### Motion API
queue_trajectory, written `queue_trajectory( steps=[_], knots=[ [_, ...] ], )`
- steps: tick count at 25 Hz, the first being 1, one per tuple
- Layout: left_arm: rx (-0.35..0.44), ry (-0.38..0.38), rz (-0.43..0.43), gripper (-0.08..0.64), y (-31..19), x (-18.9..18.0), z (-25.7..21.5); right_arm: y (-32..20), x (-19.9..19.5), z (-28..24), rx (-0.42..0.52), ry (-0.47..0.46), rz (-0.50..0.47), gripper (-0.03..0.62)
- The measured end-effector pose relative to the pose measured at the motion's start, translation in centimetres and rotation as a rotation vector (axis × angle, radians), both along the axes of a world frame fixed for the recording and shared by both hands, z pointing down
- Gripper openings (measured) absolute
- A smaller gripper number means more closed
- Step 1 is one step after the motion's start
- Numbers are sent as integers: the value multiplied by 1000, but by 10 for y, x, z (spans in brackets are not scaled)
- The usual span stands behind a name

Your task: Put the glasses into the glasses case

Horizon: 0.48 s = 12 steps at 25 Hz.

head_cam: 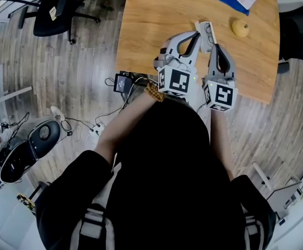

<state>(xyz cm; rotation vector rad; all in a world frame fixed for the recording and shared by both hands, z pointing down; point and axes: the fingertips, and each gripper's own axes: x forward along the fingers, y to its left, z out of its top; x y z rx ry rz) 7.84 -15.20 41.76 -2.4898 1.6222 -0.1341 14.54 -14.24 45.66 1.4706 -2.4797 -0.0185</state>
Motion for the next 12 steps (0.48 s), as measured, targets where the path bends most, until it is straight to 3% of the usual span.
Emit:
queue_trajectory(
  steps=[12],
  knots=[
    [-103, 21, 65, 32, -5, 6, 37, -3, 25, 45, -128, 40, 60, 5]
  ],
)
